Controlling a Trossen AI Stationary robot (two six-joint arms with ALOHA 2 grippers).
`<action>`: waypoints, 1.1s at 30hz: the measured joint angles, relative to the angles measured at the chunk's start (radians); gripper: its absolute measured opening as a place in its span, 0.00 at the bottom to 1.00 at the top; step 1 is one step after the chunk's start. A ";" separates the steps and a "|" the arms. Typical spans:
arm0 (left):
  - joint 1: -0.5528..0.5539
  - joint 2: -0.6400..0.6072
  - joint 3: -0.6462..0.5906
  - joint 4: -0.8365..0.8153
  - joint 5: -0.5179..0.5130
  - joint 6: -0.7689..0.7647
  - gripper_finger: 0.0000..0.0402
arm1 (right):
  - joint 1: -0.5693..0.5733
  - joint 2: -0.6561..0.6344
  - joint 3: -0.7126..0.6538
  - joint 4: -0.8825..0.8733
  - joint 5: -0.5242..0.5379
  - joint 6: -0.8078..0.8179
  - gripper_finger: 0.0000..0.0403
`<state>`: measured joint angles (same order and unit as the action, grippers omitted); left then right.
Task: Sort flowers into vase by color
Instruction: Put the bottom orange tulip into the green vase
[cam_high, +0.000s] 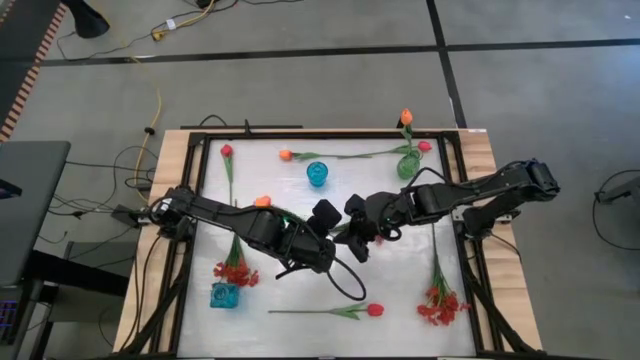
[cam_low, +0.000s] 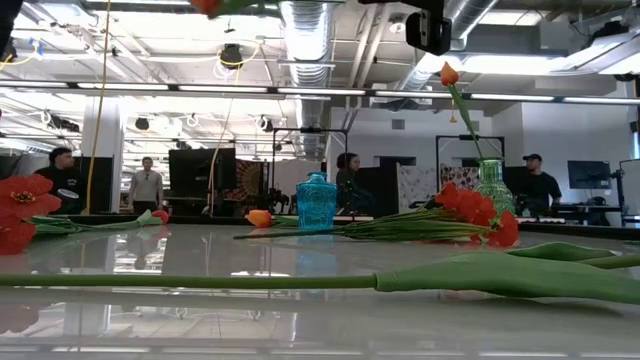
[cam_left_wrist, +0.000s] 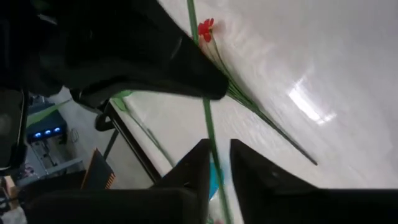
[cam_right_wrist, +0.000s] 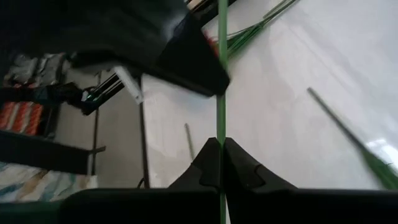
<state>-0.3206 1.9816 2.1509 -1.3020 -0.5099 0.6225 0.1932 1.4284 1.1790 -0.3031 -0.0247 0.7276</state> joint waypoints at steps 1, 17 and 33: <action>0.000 0.000 0.000 0.008 -0.003 -0.011 0.18 | 0.000 0.000 0.000 0.000 0.014 -0.002 0.07; 0.049 -0.353 0.002 0.169 0.162 -0.264 0.39 | -0.070 -0.076 0.000 0.071 0.353 -0.233 0.07; 0.148 -0.516 -0.009 0.160 0.573 -0.258 0.30 | -0.168 -0.276 -0.068 0.353 0.597 -0.529 0.07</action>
<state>-0.1727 1.4652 2.1421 -1.1415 0.0626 0.3642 0.0248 1.1521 1.1109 0.0498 0.5727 0.1986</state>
